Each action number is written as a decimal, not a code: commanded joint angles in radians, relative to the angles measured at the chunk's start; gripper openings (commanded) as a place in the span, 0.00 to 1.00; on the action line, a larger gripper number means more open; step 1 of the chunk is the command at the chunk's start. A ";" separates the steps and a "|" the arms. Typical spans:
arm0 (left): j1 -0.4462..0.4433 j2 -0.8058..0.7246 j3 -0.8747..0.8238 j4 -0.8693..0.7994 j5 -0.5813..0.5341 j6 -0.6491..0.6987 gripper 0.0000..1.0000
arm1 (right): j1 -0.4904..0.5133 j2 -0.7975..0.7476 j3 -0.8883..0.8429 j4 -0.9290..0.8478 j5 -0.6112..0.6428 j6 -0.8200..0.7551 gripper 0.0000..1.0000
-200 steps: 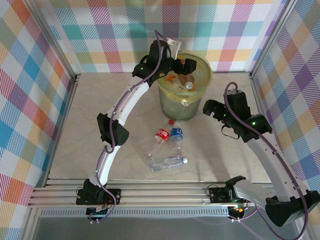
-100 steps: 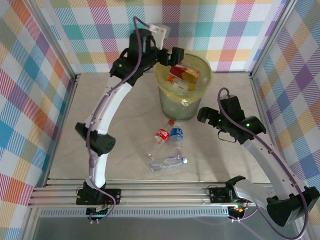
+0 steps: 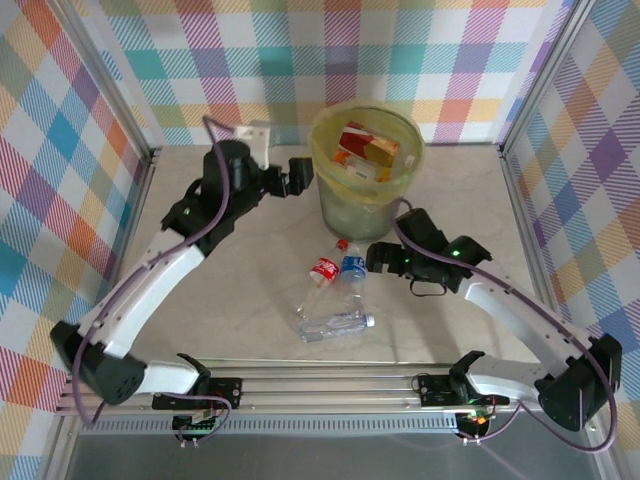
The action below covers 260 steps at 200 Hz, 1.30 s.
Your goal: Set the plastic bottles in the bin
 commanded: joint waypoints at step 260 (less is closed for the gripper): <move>-0.005 -0.224 -0.698 0.181 -0.138 -0.392 1.00 | 0.040 0.503 -0.015 0.294 -0.058 0.058 0.79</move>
